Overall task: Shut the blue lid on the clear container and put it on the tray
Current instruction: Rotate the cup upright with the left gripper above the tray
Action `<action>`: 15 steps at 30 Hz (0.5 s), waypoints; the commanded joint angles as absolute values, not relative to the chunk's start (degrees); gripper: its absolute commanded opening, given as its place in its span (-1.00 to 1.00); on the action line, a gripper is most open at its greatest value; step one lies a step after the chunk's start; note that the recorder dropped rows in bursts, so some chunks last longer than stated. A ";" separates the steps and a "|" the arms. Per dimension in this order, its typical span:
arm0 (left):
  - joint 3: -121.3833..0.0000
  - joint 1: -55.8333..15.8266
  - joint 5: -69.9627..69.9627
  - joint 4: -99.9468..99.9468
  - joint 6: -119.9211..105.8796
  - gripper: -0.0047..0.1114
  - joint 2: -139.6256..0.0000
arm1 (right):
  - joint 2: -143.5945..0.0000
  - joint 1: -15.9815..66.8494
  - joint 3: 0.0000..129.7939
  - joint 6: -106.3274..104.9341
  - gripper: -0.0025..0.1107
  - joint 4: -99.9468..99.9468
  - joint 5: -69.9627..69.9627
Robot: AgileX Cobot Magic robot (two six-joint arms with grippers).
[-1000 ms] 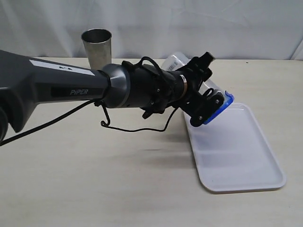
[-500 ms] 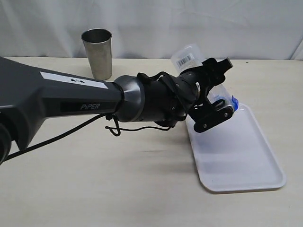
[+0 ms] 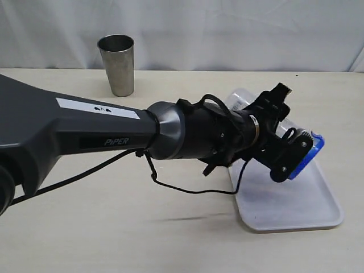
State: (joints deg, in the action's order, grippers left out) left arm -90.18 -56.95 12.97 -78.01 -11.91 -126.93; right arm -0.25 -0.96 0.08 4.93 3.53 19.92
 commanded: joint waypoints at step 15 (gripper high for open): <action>-90.76 -45.09 -37.57 -55.99 35.99 -0.92 -128.50 | 0.00 -1.18 0.00 4.82 -0.88 3.44 19.75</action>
